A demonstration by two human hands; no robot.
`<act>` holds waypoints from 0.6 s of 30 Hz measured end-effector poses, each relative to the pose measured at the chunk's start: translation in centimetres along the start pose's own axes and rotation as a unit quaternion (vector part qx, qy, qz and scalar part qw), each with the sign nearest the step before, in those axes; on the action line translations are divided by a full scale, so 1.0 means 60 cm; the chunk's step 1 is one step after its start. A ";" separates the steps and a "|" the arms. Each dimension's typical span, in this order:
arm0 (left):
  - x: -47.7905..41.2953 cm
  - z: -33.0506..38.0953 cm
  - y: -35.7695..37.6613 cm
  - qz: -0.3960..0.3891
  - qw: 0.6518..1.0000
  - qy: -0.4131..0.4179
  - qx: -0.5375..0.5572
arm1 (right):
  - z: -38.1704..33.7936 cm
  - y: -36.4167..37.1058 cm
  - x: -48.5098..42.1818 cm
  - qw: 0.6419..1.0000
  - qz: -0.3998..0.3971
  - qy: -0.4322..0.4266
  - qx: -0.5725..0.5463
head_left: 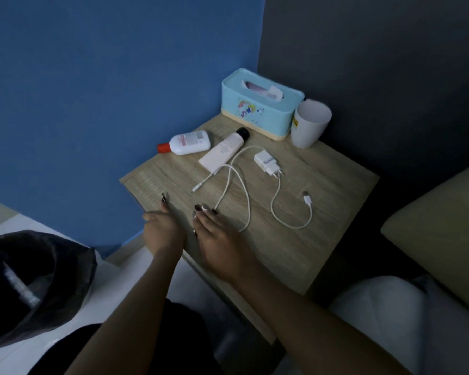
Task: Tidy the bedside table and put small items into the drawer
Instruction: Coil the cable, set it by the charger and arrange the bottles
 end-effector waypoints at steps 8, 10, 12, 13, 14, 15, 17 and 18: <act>-0.016 0.004 -0.031 -0.099 0.982 0.123 -0.102 | -0.009 -0.040 -0.011 0.998 0.057 -0.024 0.011; -0.021 0.019 -0.070 -0.027 0.986 0.107 -0.126 | 0.012 -0.083 -0.041 0.993 0.105 0.031 0.036; -0.024 0.053 -0.099 0.021 0.968 0.175 -0.181 | 0.063 -0.122 -0.073 0.983 0.090 0.121 0.104; -0.026 0.070 -0.104 0.030 0.959 0.210 -0.188 | 0.096 -0.144 -0.088 0.970 0.069 0.176 0.156; -0.025 0.083 -0.108 0.030 0.952 0.241 -0.185 | 0.143 -0.157 -0.088 0.948 0.049 0.242 0.201; -0.020 0.100 -0.107 0.024 0.946 0.273 -0.173 | 0.182 -0.176 -0.087 0.924 0.042 0.306 0.227; -0.003 0.126 -0.101 0.009 0.931 0.334 -0.147 | 0.251 -0.193 -0.064 0.893 0.014 0.390 0.225; 0.010 0.138 -0.097 -0.005 0.921 0.362 -0.143 | 0.281 -0.191 -0.043 0.876 -0.026 0.429 0.220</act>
Point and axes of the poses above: each hand's wrist, its own x-axis away from the middle knuckle, its own y-axis out of the palm, z = x × y, the point moved 6 cm from there along -x, towards the middle knuckle, and after that the axes turned 15 degrees about z, right-handed, at the moved point
